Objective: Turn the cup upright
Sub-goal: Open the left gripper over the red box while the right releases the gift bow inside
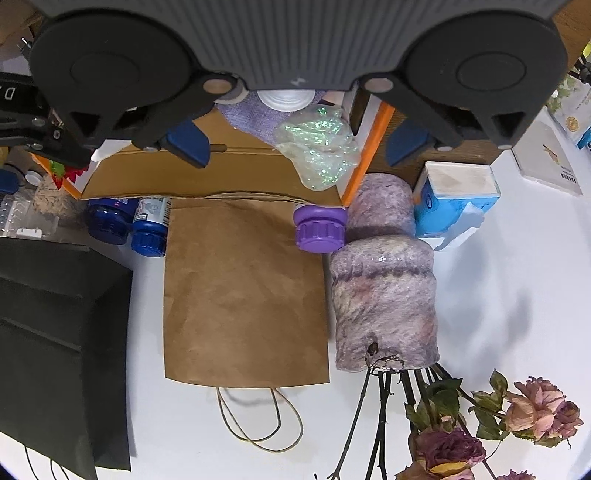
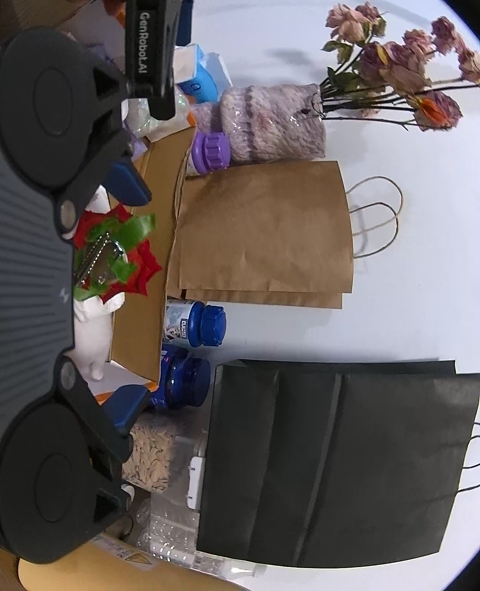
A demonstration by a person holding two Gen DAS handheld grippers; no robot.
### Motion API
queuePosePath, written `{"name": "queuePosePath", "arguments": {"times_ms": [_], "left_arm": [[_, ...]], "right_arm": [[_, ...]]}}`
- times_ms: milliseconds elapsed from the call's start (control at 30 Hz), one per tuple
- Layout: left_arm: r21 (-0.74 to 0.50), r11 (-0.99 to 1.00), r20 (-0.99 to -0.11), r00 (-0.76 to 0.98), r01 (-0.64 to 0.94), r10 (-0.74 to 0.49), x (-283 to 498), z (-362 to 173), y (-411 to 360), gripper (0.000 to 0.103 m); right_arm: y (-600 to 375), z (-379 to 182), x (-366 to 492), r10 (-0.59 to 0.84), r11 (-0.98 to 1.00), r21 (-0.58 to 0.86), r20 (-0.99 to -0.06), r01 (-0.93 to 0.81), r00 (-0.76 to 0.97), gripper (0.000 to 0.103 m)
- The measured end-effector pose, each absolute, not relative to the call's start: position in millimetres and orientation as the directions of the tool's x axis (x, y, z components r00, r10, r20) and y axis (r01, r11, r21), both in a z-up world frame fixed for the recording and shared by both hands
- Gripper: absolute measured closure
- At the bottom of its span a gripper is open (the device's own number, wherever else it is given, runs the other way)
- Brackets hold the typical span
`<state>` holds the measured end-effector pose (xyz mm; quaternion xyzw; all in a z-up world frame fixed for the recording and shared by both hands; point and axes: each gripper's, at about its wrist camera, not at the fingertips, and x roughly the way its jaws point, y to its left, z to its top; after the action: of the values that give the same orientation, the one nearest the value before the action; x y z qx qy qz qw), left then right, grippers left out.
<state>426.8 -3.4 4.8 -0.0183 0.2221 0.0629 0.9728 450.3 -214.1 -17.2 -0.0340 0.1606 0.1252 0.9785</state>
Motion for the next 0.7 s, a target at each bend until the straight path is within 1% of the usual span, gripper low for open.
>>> {"name": "queuePosePath", "arguments": {"times_ms": [233, 433, 700], "left_arm": [[-0.006, 0.993, -0.417, 0.903, -0.119, 0.105, 417.9, 8.7, -5.0, 0.0], [-0.006, 0.994, -0.404, 0.909, -0.112, 0.1, 406.8, 13.2, -4.8, 0.0], [-0.019, 0.995, -0.383, 0.92, -0.099, 0.085, 383.9, 21.7, -3.2, 0.0]], "right_arm": [[-214.0, -15.2, 446.8, 0.243, 0.965, -0.014, -0.328, -0.262, 0.913, 0.0], [-219.1, -10.6, 441.8, 0.267, 0.962, 0.03, -0.335, -0.273, 0.904, 0.0], [-228.1, -2.1, 425.5, 0.29, 0.956, 0.055, -0.328, -0.288, 0.899, 0.0]]}}
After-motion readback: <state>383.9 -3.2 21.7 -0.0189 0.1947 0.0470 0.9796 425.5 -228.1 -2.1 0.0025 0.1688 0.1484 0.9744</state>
